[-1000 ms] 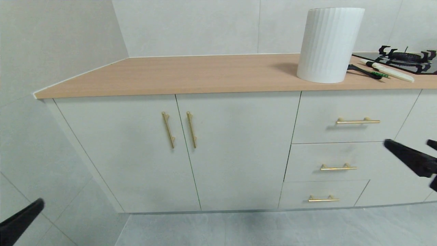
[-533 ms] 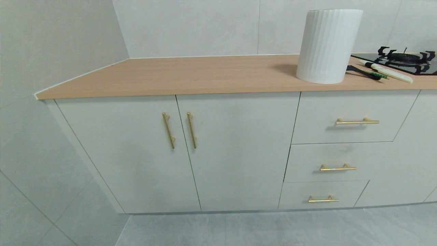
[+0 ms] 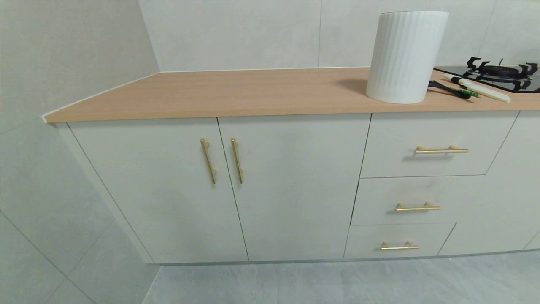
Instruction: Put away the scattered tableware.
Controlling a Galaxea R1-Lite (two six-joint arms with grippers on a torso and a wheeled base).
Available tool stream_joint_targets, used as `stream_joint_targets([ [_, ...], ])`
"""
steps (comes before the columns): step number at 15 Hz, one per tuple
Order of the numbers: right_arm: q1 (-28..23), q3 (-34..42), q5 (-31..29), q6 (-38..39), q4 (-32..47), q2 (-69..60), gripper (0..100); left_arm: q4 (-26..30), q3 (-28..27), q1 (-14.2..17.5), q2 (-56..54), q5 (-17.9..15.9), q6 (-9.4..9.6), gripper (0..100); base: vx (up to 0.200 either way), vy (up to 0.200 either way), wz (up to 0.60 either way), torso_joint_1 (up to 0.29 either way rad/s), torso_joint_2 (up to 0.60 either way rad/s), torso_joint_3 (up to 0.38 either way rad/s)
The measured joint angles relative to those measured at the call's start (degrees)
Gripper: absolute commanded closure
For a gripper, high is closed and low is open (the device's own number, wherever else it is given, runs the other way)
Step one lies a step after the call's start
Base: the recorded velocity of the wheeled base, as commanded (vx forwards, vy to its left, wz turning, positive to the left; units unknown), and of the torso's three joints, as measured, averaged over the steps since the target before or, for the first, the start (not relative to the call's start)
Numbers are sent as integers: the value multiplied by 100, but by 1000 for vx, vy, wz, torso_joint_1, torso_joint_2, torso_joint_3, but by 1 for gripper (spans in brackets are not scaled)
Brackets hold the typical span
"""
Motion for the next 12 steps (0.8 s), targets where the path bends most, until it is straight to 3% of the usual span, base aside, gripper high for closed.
stream_joint_targets([
  [3,-24,599,673,394,624,-107,0,-197,629,43,-121,-336,-6,0,0,0,0,0,0,0],
  [5,-24,662,1185,573,818,-132,0,-900,1215,46,-138,-742,13,0,0,0,0,0,0,0],
  [7,-24,668,1335,630,976,-139,0,-755,1431,51,-145,-1257,-24,0,0,0,0,0,0,0],
  [10,-24,686,1396,652,974,-141,0,-479,1490,51,-148,-2133,-468,0,0,0,0,0,0,0],
  [11,-24,686,1396,655,976,-141,0,-501,1490,51,-148,-2182,-435,0,0,0,0,0,0,0],
  [12,-24,686,1396,652,980,-141,0,-501,1490,46,-150,-2269,-283,0,0,0,0,0,0,0],
])
